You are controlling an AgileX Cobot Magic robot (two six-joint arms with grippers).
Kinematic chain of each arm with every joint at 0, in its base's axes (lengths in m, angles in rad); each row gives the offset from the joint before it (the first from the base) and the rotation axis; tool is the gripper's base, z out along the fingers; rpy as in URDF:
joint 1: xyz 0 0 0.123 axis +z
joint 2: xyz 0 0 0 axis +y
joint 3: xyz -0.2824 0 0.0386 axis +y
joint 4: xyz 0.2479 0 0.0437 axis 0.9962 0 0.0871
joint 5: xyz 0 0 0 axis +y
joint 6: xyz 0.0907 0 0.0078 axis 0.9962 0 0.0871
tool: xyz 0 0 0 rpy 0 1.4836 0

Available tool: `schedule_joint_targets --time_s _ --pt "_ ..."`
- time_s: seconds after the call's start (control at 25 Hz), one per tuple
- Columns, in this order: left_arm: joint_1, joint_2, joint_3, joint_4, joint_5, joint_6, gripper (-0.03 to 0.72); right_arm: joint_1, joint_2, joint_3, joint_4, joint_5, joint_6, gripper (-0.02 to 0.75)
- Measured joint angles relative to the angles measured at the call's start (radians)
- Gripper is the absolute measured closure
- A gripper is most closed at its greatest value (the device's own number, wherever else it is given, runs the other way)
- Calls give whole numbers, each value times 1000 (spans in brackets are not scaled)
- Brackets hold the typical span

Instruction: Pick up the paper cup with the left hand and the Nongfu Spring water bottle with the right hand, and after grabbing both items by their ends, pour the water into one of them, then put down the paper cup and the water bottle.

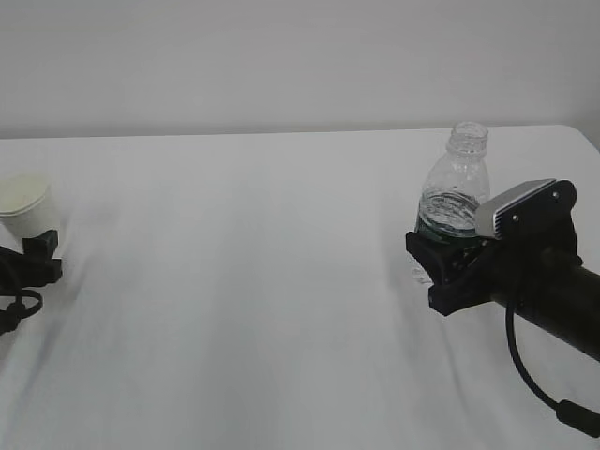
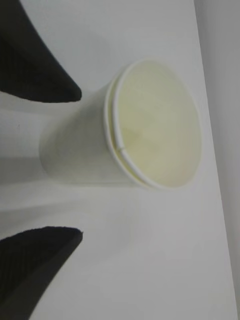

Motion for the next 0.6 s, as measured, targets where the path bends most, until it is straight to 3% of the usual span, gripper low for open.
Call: schedule_joint_targets --time_s 0.6 --pt "43 2 -32 -3 0 11 143 0 0 0 0 0 0 283"
